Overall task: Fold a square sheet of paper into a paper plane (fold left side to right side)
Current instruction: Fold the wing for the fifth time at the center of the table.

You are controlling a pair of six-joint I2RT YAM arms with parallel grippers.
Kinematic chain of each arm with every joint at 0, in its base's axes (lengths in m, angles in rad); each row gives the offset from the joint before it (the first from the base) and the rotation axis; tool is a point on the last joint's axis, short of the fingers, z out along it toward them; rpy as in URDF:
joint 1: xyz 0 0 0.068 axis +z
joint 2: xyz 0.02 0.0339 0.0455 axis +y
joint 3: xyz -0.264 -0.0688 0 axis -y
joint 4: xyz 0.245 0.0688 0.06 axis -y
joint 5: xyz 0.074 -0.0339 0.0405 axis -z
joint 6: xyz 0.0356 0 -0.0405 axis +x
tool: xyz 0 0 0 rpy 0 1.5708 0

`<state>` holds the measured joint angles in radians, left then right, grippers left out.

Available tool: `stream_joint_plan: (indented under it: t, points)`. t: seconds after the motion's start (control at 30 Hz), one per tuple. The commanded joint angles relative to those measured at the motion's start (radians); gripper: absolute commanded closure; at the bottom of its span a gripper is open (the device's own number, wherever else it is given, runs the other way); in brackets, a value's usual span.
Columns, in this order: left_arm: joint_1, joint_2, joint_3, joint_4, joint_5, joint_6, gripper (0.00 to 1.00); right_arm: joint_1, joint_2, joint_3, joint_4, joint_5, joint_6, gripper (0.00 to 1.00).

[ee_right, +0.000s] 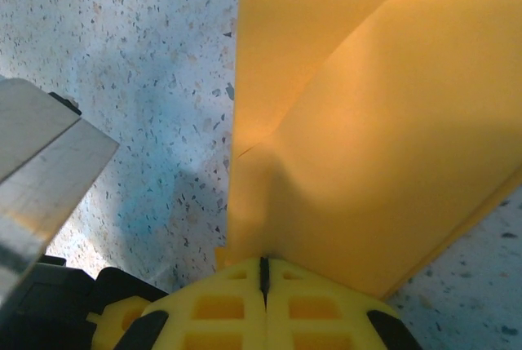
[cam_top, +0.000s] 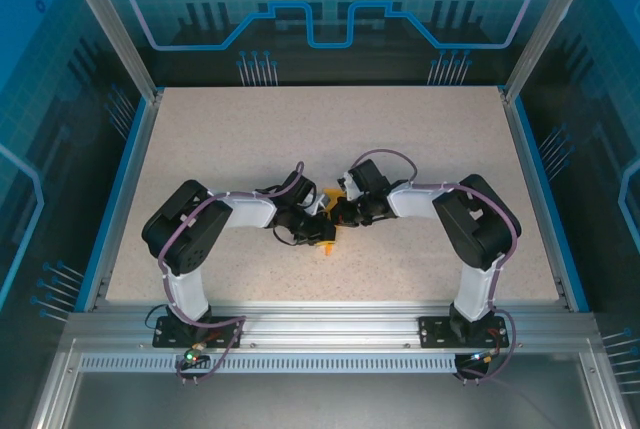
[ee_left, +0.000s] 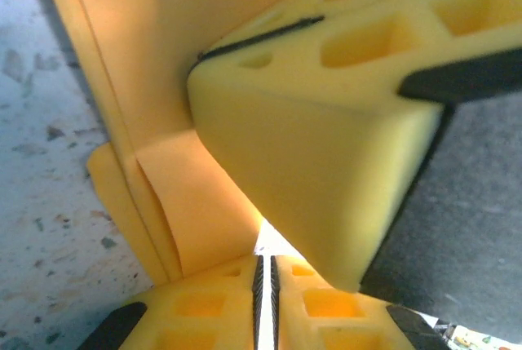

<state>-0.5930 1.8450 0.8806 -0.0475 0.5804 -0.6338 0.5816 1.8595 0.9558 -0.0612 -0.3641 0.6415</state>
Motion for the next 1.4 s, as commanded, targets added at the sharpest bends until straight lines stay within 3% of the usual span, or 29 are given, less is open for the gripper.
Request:
stream_joint_plan:
  t: [0.0, 1.37]
  points:
    - [-0.014, 0.030, -0.029, -0.087, -0.049, 0.002, 0.84, -0.027, 0.040, 0.024, -0.039, 0.059, -0.047, 0.96]
    - [-0.014, 0.048, -0.031, -0.081, -0.044, 0.003, 0.84, -0.249, 0.175, 0.238, -0.105, -0.005, -0.149, 0.95]
